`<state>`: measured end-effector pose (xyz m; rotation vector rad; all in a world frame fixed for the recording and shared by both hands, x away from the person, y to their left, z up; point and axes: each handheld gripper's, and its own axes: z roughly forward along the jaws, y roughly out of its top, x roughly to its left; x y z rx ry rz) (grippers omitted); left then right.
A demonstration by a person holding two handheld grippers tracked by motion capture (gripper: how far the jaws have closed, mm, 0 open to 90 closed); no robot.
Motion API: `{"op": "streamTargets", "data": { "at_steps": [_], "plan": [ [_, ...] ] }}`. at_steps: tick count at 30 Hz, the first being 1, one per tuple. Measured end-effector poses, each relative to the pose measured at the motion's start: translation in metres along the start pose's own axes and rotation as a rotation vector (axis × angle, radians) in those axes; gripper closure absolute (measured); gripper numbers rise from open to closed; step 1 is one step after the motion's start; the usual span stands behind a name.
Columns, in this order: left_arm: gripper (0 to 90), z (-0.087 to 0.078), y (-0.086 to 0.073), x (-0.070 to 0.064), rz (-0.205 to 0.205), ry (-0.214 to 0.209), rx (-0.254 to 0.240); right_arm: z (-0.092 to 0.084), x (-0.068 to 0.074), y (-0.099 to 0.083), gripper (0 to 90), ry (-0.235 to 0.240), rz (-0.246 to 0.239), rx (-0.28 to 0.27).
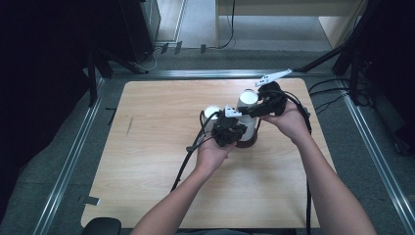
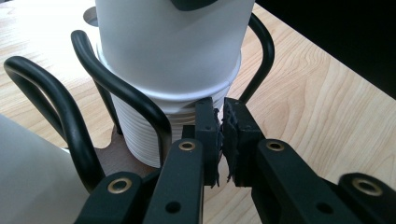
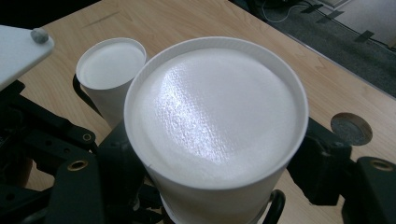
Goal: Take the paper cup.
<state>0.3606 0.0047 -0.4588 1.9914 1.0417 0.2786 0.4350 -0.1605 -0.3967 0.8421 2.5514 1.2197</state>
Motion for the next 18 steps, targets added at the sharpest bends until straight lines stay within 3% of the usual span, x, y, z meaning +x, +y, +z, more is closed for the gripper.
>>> {"op": "streamTargets", "data": {
  "at_steps": [18],
  "plan": [
    [84.4, 0.0005, -0.0023, -0.0001, 0.000, -0.001, -0.013, -0.0020, 0.0036, 0.0042, 29.9, -0.026, -0.016, 0.016]
  ]
}}
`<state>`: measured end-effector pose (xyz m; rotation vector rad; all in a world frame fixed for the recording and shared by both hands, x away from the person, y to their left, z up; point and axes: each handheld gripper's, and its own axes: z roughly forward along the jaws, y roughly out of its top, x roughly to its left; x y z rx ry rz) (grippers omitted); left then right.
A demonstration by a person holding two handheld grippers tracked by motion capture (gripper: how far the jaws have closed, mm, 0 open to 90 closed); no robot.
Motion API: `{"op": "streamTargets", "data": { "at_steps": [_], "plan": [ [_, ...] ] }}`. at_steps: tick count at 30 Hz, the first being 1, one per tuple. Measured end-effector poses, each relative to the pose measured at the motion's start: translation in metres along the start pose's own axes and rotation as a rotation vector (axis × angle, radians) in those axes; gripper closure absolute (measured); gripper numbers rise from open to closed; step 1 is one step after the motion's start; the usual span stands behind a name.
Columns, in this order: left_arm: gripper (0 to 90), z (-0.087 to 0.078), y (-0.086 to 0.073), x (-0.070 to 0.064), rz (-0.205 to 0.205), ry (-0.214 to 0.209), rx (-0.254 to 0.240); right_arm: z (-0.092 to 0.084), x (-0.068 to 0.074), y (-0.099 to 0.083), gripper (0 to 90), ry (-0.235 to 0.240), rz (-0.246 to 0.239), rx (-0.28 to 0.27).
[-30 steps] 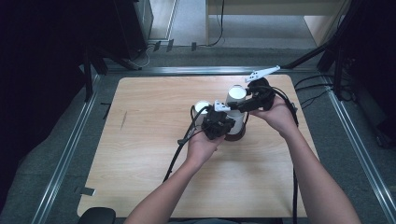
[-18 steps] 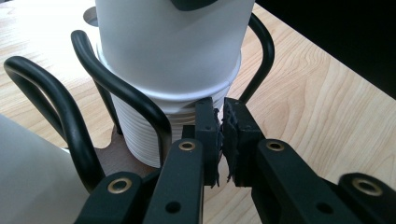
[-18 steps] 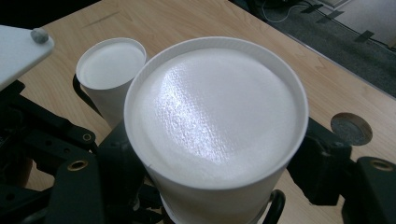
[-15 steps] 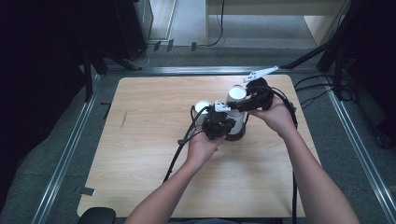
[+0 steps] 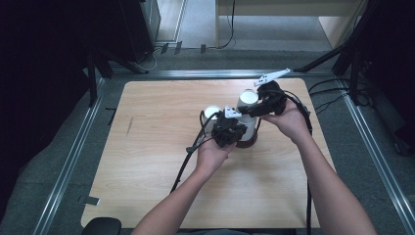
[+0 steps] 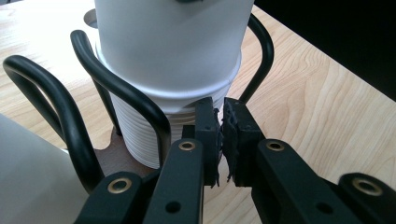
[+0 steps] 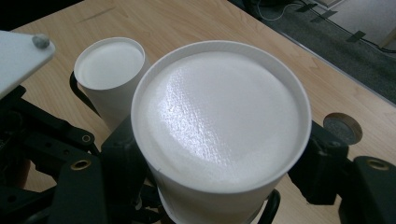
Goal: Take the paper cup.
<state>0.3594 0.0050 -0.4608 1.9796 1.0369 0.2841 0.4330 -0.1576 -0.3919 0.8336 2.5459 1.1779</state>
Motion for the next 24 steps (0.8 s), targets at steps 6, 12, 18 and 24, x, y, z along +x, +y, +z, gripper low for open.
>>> {"op": "streamTargets", "data": {
  "at_steps": [6, 12, 18, 24],
  "plan": [
    [84.1, 0.001, 0.000, 0.000, -0.003, 0.000, -0.004, -0.006, -0.001, 0.003, 30.5, 0.004, 0.006, -0.016],
    [83.2, 0.001, -0.001, 0.000, -0.001, -0.006, -0.007, -0.010, -0.001, 0.006, 30.6, 0.008, 0.003, -0.018],
    [82.6, 0.001, -0.002, 0.001, -0.010, -0.010, -0.017, -0.017, 0.000, 0.013, 30.8, 0.015, -0.006, -0.018],
    [82.1, 0.001, -0.002, 0.001, -0.012, -0.015, -0.018, -0.026, 0.000, 0.019, 31.0, 0.018, -0.002, -0.026]
  ]
}}
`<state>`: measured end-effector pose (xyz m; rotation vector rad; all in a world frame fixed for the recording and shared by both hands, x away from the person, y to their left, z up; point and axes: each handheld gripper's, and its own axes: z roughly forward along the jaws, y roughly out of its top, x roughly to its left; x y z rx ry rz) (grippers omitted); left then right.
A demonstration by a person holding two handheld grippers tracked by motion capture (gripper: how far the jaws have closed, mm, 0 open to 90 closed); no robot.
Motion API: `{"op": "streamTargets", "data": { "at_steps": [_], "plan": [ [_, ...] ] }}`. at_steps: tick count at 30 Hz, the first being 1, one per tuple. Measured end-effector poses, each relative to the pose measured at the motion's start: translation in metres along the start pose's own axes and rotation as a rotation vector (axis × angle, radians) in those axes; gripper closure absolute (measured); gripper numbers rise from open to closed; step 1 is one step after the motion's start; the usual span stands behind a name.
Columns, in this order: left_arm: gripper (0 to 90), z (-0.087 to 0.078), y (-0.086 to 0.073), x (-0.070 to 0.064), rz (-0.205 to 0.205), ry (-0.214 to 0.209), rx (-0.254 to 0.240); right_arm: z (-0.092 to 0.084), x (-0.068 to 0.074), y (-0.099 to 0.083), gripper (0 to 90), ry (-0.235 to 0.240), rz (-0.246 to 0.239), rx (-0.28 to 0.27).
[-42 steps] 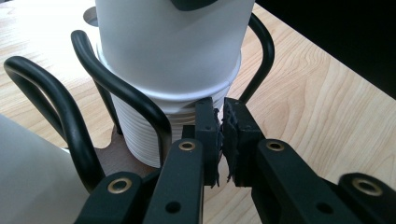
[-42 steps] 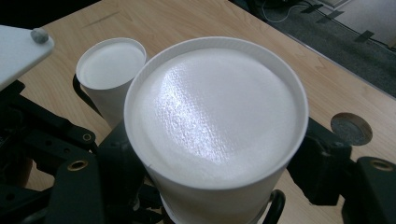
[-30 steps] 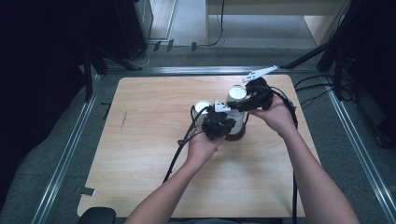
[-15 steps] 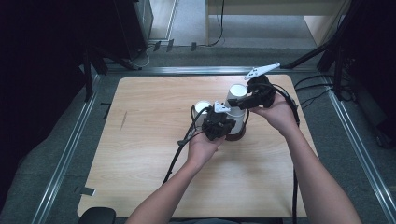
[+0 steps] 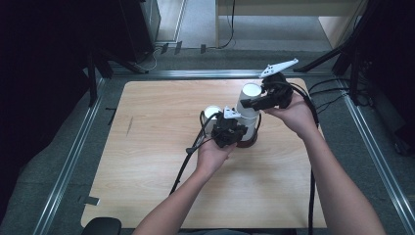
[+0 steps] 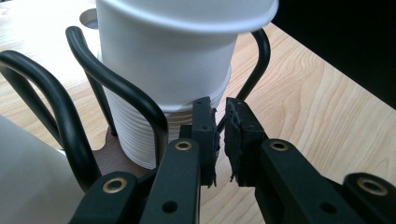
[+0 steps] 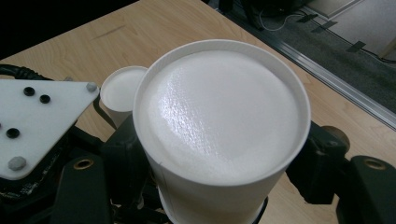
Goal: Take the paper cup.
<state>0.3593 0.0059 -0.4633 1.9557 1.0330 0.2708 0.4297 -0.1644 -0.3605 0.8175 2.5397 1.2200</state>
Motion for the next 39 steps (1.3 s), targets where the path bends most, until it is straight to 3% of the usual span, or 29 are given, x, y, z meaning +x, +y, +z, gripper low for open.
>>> {"op": "streamTargets", "data": {
  "at_steps": [10, 19, 29, 33, 39],
  "plan": [
    [80.6, 0.000, -0.001, 0.001, -0.004, -0.006, -0.003, -0.013, 0.002, 0.009, 31.1, 0.002, -0.004, -0.018],
    [80.3, -0.001, -0.001, 0.002, -0.004, -0.010, 0.001, -0.035, 0.005, 0.021, 31.2, 0.001, -0.011, -0.045],
    [79.5, 0.000, -0.001, 0.002, -0.005, -0.014, 0.005, -0.055, 0.010, 0.028, 31.3, 0.001, -0.024, -0.038],
    [76.1, 0.000, -0.001, 0.002, -0.024, -0.037, 0.021, -0.063, 0.014, 0.025, 31.4, 0.005, -0.041, -0.024],
    [71.7, -0.009, -0.001, 0.002, -0.004, -0.096, 0.019, -0.074, 0.021, 0.018, 31.3, 0.023, -0.060, -0.011]
  ]
}}
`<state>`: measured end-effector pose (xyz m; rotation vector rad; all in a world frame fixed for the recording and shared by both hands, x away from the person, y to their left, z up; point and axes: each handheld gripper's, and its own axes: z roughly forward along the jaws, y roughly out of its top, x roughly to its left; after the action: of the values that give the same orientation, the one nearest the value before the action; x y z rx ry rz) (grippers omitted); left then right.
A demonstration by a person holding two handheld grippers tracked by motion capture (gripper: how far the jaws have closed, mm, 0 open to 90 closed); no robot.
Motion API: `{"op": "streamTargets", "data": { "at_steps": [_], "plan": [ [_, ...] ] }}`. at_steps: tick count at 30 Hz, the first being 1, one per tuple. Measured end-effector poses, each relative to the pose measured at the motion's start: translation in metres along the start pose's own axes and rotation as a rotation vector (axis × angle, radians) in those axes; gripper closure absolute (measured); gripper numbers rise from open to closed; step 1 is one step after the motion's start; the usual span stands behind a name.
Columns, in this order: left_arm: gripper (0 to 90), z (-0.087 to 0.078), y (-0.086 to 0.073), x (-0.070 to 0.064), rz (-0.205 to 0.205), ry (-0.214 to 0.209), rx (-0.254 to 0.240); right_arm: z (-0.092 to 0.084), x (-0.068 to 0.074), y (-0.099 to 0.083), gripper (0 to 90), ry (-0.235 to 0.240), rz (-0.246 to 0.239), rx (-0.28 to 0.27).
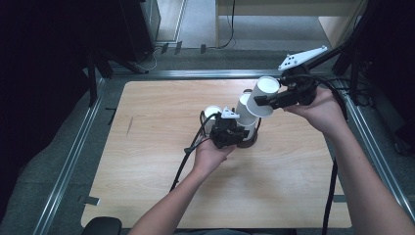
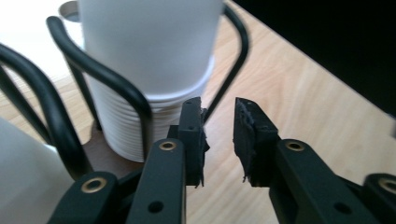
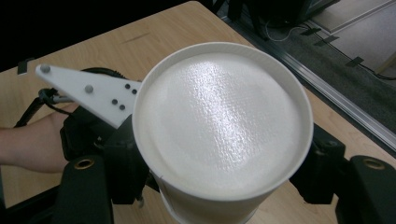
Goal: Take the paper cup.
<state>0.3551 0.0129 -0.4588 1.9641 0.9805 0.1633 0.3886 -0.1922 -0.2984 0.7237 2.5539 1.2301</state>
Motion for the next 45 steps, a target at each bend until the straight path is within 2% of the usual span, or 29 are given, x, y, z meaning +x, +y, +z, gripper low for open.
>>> {"op": "streamTargets", "data": {
  "at_steps": [3, 5, 7, 8, 9, 10, 12, 13, 15, 16, 17, 18, 19, 22, 28, 32, 34, 37, 45],
  "plan": [
    [69.7, -0.007, -0.001, -0.002, 0.030, -0.023, -0.001, -0.004, 0.004, -0.006, 31.3, 0.015, -0.006, -0.001],
    [68.3, -0.013, -0.001, -0.002, 0.035, -0.038, 0.003, -0.006, 0.007, -0.010, 31.3, 0.025, -0.005, -0.003],
    [66.3, -0.019, -0.003, 0.000, 0.032, -0.093, -0.007, -0.007, 0.009, -0.014, 31.3, 0.031, -0.002, 0.000],
    [65.9, -0.019, -0.003, 0.000, 0.032, -0.093, -0.007, -0.007, 0.010, -0.016, 31.3, 0.034, -0.007, 0.003],
    [65.7, -0.025, -0.005, 0.001, 0.034, -0.131, -0.007, -0.007, 0.012, -0.018, 31.3, 0.037, -0.009, 0.004],
    [65.4, -0.025, -0.005, 0.001, 0.034, -0.131, -0.007, -0.007, 0.013, -0.020, 31.2, 0.040, -0.011, 0.005],
    [64.7, -0.034, -0.008, 0.000, 0.090, -0.123, 0.023, -0.006, 0.016, -0.024, 31.2, 0.047, -0.013, 0.002],
    [64.0, -0.037, -0.009, 0.001, 0.104, -0.126, 0.030, -0.006, 0.017, -0.027, 31.2, 0.052, -0.013, 0.000],
    [63.7, -0.040, -0.010, 0.001, 0.118, -0.126, 0.037, -0.006, 0.018, -0.028, 31.2, 0.052, -0.012, -0.001],
    [62.6, -0.046, -0.013, 0.003, 0.127, -0.140, 0.042, -0.004, 0.021, -0.033, 31.2, 0.058, -0.016, -0.003],
    [62.1, -0.046, -0.013, 0.003, 0.127, -0.140, 0.042, -0.004, 0.021, -0.033, 31.2, 0.058, -0.016, -0.003],
    [61.7, -0.052, -0.017, 0.006, 0.119, -0.171, 0.040, -0.003, 0.023, -0.037, 31.2, 0.064, -0.020, -0.007],
    [61.6, -0.055, -0.018, 0.008, 0.121, -0.184, 0.041, -0.002, 0.024, -0.039, 31.2, 0.068, -0.024, -0.007],
    [60.0, -0.063, -0.022, 0.012, 0.135, -0.197, 0.052, 0.002, 0.029, -0.045, 31.2, 0.081, -0.029, -0.004],
    [57.0, -0.073, -0.028, 0.019, 0.132, -0.235, 0.074, 0.008, 0.036, -0.057, 31.2, 0.113, -0.035, -0.012],
    [52.1, -0.080, -0.036, 0.022, 0.193, -0.238, 0.080, 0.014, 0.040, -0.064, 31.3, 0.132, -0.047, -0.021],
    [49.3, -0.082, -0.040, 0.025, 0.204, -0.240, 0.073, 0.019, 0.043, -0.068, 31.3, 0.142, -0.048, -0.026],
    [44.4, -0.086, -0.045, 0.031, 0.210, -0.254, 0.063, 0.029, 0.047, -0.076, 31.3, 0.163, -0.049, -0.027],
    [36.0, -0.092, -0.054, 0.047, 0.183, -0.307, 0.063, 0.058, 0.060, -0.096, 31.3, 0.219, -0.055, -0.005]
  ]
}}
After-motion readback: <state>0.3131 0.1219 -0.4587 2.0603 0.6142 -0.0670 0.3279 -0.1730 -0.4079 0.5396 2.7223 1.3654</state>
